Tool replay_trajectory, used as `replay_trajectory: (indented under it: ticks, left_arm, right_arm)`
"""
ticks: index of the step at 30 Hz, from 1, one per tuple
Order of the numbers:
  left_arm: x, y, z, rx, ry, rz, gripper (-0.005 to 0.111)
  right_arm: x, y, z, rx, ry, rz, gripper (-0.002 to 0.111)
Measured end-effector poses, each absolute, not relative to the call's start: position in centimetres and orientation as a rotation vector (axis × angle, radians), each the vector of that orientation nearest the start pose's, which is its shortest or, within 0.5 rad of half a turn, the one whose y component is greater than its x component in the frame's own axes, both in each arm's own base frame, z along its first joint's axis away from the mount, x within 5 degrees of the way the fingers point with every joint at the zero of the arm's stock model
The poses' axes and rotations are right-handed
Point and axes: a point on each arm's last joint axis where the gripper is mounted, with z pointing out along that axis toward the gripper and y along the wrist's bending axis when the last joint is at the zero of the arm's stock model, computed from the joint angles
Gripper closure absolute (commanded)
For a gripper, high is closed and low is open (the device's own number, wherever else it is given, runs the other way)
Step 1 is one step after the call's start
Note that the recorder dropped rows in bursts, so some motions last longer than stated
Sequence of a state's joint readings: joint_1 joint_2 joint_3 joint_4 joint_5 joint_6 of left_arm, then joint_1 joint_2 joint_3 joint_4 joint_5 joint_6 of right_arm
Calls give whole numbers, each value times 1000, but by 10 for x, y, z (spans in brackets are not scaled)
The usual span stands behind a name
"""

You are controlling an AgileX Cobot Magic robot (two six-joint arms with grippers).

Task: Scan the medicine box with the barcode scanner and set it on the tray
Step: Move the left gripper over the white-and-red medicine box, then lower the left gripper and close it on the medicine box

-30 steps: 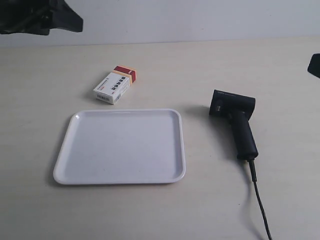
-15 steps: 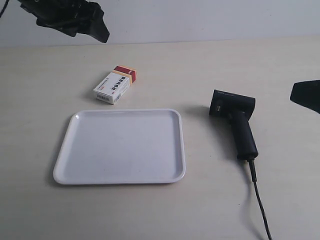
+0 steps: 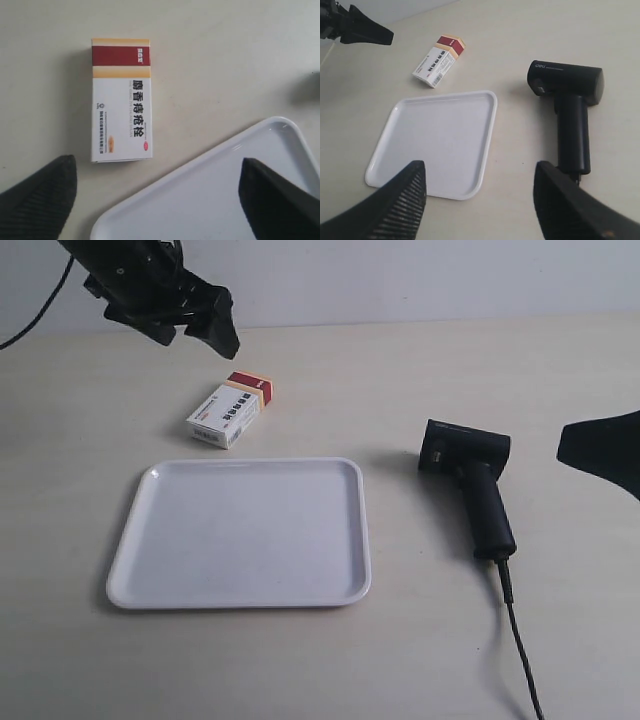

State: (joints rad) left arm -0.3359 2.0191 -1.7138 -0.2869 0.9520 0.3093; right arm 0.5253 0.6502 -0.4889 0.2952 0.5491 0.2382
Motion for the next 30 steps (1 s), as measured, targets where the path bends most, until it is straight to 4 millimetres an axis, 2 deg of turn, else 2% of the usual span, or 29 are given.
replay_trajectory:
  ticks: [4,7,18,21,30]
  left_arm:
    - [413,-171,251,655,2588,-448,23]
    - [419,-173,251,681,2558,-418,23]
    - [462,-188,206,692,2550,-353,23]
    - [467,-194,194,701,2556,-352,23]
    - [474,-192,155,768,2616,-255,23]
  right_arm:
    - [100,74,277,-131,2265,730,48]
    - [100,74,277,-131,2267,729,48]
    - [100,74,277,-131,2267,729,48]
    - [100,74,276,-132,2269,729,48]
    - [100,74,276,-132,2271,729,48]
